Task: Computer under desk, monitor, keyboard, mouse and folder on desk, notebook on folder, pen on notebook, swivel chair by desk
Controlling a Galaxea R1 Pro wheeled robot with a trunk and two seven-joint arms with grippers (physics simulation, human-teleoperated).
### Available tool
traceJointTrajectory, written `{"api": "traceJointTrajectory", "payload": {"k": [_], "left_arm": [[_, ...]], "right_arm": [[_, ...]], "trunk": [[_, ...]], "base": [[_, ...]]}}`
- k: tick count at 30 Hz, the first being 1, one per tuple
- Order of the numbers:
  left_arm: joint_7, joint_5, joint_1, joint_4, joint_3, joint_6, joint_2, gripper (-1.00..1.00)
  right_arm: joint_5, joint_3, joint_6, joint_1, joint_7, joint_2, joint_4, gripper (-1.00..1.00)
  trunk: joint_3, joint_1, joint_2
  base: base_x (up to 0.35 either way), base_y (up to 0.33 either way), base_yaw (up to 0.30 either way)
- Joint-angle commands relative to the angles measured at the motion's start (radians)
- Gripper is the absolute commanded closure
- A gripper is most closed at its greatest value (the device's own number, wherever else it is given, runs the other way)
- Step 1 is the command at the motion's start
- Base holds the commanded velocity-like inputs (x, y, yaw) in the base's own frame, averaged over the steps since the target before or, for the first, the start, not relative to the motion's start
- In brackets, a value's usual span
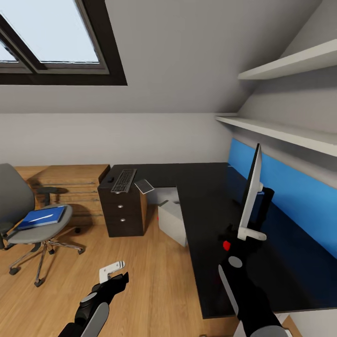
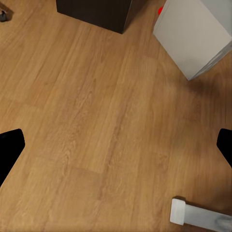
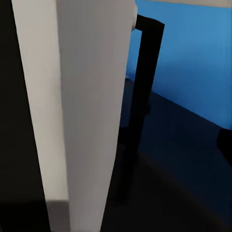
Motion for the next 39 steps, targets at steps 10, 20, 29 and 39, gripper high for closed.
{"api": "traceJointTrajectory", "payload": {"k": [10,20,29,39], "left_arm": [[0.01,0.007,-0.001,0.0,-0.013,0.001,0.001,-1.0],[0.01,0.007,-0.001,0.0,-0.014,0.001,0.001,-1.0],[0.01,0.003,-0.001,0.0,-0.014,0.0,0.001,-1.0],[0.01,0.007,-0.001,0.0,-0.015,0.001,0.001,-1.0]], "right_arm": [[0.005,-0.016,0.004,-0.005,-0.005,0.0,0.004,-1.0],[0.005,-0.017,0.004,-0.005,-0.005,0.001,0.005,-1.0],[0.005,-0.017,0.004,-0.005,-0.006,0.002,0.005,-1.0],[0.003,-0.017,0.003,-0.005,-0.007,0.002,0.003,-1.0]], "trunk": [[-0.001,0.0,-0.001],[-0.001,0.0,-0.001],[-0.001,0.0,-0.001],[-0.001,0.0,-0.001]], "base": [[-0.024,-0.025,0.0],[-0.209,-0.249,0.0],[-0.058,-0.304,0.0],[0.02,-0.06,0.0]]}}
